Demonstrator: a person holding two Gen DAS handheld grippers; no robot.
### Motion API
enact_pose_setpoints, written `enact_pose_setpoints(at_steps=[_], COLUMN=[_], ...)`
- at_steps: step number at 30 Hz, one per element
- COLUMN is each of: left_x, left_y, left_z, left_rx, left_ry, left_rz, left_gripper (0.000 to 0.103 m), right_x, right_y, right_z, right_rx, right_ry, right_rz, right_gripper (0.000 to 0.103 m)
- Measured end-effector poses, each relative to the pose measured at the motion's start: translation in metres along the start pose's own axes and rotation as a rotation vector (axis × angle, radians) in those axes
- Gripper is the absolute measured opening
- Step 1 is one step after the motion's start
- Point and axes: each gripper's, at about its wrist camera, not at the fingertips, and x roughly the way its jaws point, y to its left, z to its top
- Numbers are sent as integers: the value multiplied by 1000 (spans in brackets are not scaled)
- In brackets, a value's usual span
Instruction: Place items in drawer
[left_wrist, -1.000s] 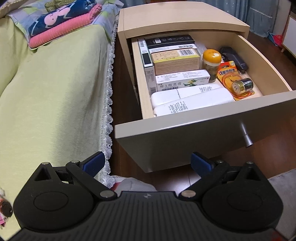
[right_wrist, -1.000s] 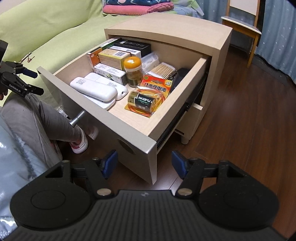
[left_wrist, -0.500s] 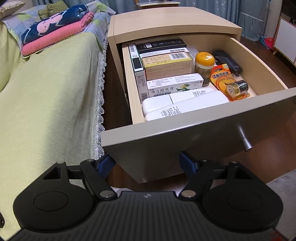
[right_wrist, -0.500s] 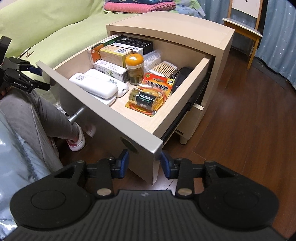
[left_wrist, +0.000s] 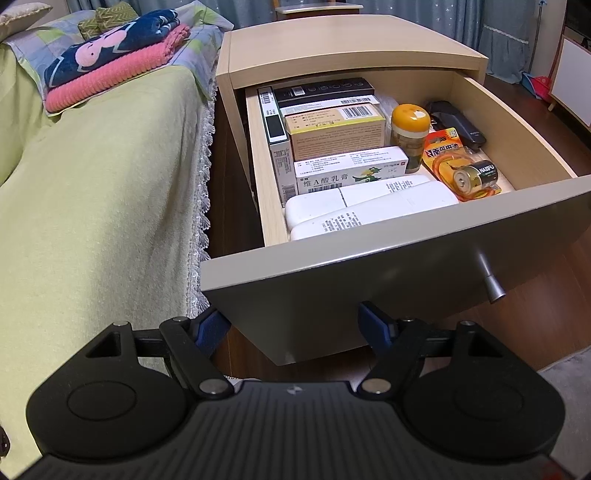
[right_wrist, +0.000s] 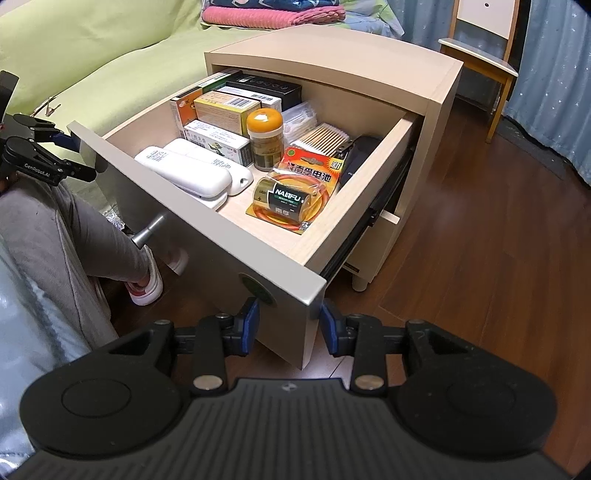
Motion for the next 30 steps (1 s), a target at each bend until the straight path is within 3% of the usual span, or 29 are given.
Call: enact_pose_setpoints(at_steps=[30], left_x=[0], left_y=[0], left_z=[-4], left_rx=[-12], left_ry=[1], left_rz=[18], left_gripper=[76], right_x=[-1], right_y=[2], right_z=[-2], right_rx=[11], right_ry=[-4], right_rz=[-5], right_gripper=[32])
